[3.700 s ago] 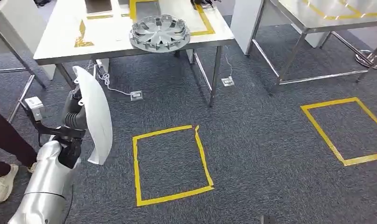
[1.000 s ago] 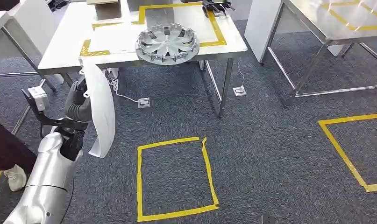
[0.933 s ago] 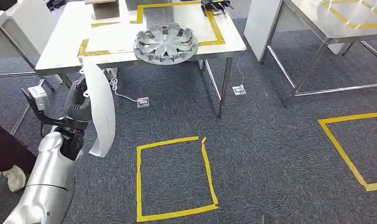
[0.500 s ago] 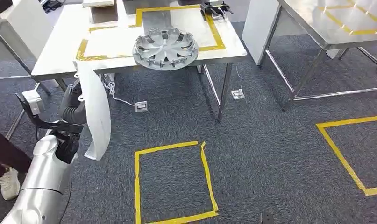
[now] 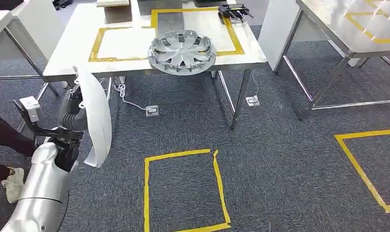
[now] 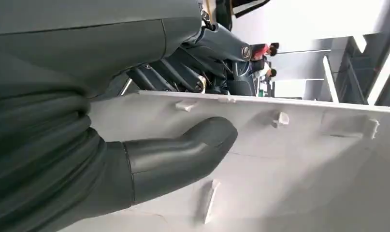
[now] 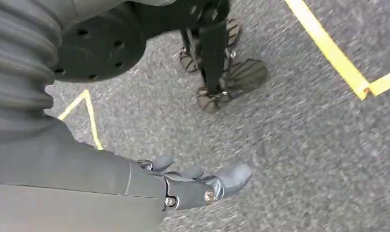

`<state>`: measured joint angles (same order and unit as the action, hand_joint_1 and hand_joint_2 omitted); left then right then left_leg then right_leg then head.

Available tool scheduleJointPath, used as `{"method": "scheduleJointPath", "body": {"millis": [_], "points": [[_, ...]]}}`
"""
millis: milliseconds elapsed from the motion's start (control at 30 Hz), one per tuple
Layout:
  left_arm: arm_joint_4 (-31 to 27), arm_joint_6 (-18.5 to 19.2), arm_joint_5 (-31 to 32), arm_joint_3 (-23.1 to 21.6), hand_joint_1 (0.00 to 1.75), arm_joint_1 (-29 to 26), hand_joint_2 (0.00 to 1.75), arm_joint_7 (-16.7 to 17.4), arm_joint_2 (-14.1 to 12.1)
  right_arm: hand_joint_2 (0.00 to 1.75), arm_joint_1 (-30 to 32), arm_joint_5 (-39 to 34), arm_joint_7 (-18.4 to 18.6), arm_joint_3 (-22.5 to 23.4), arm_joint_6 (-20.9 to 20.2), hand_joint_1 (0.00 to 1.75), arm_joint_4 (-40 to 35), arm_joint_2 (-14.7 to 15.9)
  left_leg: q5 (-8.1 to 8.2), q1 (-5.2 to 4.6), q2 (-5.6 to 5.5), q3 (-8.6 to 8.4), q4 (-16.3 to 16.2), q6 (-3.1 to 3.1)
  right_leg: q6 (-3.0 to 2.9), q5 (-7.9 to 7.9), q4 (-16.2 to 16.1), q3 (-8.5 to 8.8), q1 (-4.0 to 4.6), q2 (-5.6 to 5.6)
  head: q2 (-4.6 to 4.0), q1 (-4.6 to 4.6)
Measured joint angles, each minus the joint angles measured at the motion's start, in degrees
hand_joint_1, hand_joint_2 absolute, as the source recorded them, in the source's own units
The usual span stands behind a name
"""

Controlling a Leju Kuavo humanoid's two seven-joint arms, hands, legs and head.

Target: Take the parts from the cabinet and place them on the table.

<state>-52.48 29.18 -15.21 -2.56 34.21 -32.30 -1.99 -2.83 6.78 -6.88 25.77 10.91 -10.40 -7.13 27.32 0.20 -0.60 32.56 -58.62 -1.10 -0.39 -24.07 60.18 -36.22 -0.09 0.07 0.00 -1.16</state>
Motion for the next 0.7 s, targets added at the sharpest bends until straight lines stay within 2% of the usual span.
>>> {"method": "scheduleJointPath", "body": {"millis": [33,67,133,167,200,233,267,300,333,367,400,433,500,533,567,600,633,700], "points": [[-0.1,0.0,0.0,0.0,1.75,0.1,1.75,0.0,0.0,1.75,-0.1,-0.2,0.0,0.0,-0.1,0.00,0.0,0.2,0.37,-0.46,-0.10,-0.05,-0.2,0.48,-0.23,-1.20,-1.6,0.73,0.37,-0.13,0.00,0.04],[-0.3,-0.1,0.1,0.0,1.75,0.0,1.75,0.2,0.0,1.75,-0.2,-0.2,-0.1,0.0,-0.1,0.00,0.0,0.1,0.46,-0.39,-0.17,-0.01,-0.1,0.73,-0.09,-1.12,-1.6,0.71,0.36,-0.23,0.00,0.02],[-0.8,-0.3,0.2,0.0,1.75,-0.2,1.75,0.4,0.0,1.75,-0.1,-0.4,-0.2,0.0,-0.1,0.00,0.0,0.1,0.53,-0.19,-0.15,-0.27,0.4,1.30,-0.53,-1.38,-1.6,0.71,0.58,-0.16,0.00,0.00],[-1.0,-0.3,0.2,0.0,1.75,-0.2,1.75,0.5,0.0,1.75,-0.1,-0.4,-0.2,0.0,-0.2,0.00,0.0,0.2,0.75,-0.47,-0.14,-0.51,0.4,1.73,-0.87,-1.17,-2.2,1.32,0.08,-0.13,0.00,0.02],[-1.4,-0.4,0.2,0.0,1.75,-0.3,1.75,0.5,-0.1,1.75,-0.1,-0.4,-0.2,0.0,-0.2,0.00,0.0,0.2,1.07,-0.21,-0.05,-0.26,-0.3,1.96,-1.06,-1.02,-2.7,1.89,-0.20,-0.26,0.00,0.02],[-1.5,-0.4,0.2,0.0,1.75,-0.3,1.75,0.5,-0.2,1.75,-0.2,-0.4,-0.2,0.0,-0.2,0.00,0.0,0.2,2.46,-0.22,0.02,0.76,-2.8,2.28,-1.39,-1.19,-2.8,2.24,-0.24,-0.24,0.00,0.26],[-1.6,-0.4,0.2,0.0,1.75,-0.3,1.75,0.4,-0.4,1.75,-0.2,-0.4,-0.2,0.0,-0.2,0.00,0.0,0.2,4.34,-0.10,0.03,2.83,-6.9,2.62,-1.62,-1.39,-2.8,2.48,-0.27,-0.24,0.00,0.28],[-1.7,-0.5,0.0,0.0,1.75,-0.7,1.75,0.3,-0.5,1.75,-0.1,-0.4,-0.2,0.0,-0.3,0.00,0.0,0.2,6.36,0.04,0.04,5.60,-11.9,2.90,-1.76,-1.76,-2.8,2.73,-0.27,-0.23,0.00,0.26],[-1.8,-0.6,-0.3,0.0,1.75,-1.3,1.75,0.3,-0.7,1.75,0.0,-0.4,-0.2,0.0,-0.3,0.00,0.0,0.1,7.51,0.15,0.04,8.05,-16.0,3.08,-1.73,-2.04,-2.7,2.98,-0.30,-0.18,0.00,0.28],[-2.2,-0.6,-0.6,0.1,1.75,-1.9,1.75,0.3,-0.9,1.75,0.1,-0.2,-0.2,0.0,-0.4,0.00,0.0,0.1,7.32,0.26,0.06,9.69,-18.1,3.22,-1.62,-2.47,-2.7,3.30,-0.35,-0.09,0.00,0.28],[-2.8,-0.5,-1.0,0.2,1.75,-2.6,1.75,0.4,-1.1,1.75,0.2,0.0,-0.2,0.0,-0.4,0.00,0.0,0.1,5.60,0.38,0.09,9.72,-17.0,3.31,-1.49,-2.91,-2.6,3.81,-0.43,-0.06,0.00,0.28],[-3.7,-0.3,-1.2,0.4,1.75,-3.3,1.75,0.6,-1.2,1.75,0.2,0.3,-0.2,0.0,-0.3,0.00,0.0,0.0,2.72,0.49,0.19,8.38,-13.4,3.37,-1.30,-3.40,-2.6,4.44,-0.51,-0.02,0.00,0.28],[-5.0,-0.2,-1.5,0.8,1.75,-4.4,1.75,0.8,-1.7,1.75,0.2,0.5,0.0,0.0,-0.3,0.00,0.0,-0.1,-3.43,0.71,0.59,3.74,-2.7,3.46,-0.79,-4.50,-2.6,5.97,-0.74,-0.01,0.00,0.28],[-5.5,0.0,-1.7,1.1,1.75,-4.7,1.75,0.9,-1.8,1.75,0.2,0.8,0.3,0.0,-0.2,0.00,0.0,-0.1,-2.35,0.37,0.80,2.48,-0.6,3.38,-0.21,-5.03,-2.6,6.07,-0.44,0.01,0.00,0.28],[-6.0,0.2,-1.8,1.3,1.75,-5.1,1.75,1.0,-1.8,1.75,0.1,0.9,0.4,0.0,0.0,0.00,0.0,-0.1,-1.97,0.32,0.68,1.77,0.3,2.29,0.17,-5.44,-2.4,6.01,-0.38,0.00,0.00,0.64],[-6.7,0.3,-1.9,1.6,1.75,-5.7,1.75,1.0,-1.9,1.75,0.1,0.9,0.4,0.0,0.1,0.00,0.0,-0.2,-1.84,0.19,0.69,1.82,0.4,1.91,0.32,-5.47,-2.7,6.22,-0.29,-0.05,0.00,0.35],[-7.2,0.5,-1.9,2.0,1.75,-6.3,1.75,1.0,-2.1,1.75,0.1,0.9,0.4,0.0,0.3,0.00,0.0,-0.2,-1.52,0.12,0.58,1.98,0.3,1.40,0.74,-5.27,-2.4,6.71,-0.34,-0.12,0.00,0.37],[-8.0,0.5,-1.9,2.1,1.75,-6.7,1.75,1.1,-2.2,1.75,0.1,1.0,0.4,0.0,0.5,0.00,0.0,-0.2,-1.23,0.45,0.31,0.93,0.5,0.55,1.22,-5.70,-1.8,6.53,-0.49,-0.12,0.00,0.39]]}}
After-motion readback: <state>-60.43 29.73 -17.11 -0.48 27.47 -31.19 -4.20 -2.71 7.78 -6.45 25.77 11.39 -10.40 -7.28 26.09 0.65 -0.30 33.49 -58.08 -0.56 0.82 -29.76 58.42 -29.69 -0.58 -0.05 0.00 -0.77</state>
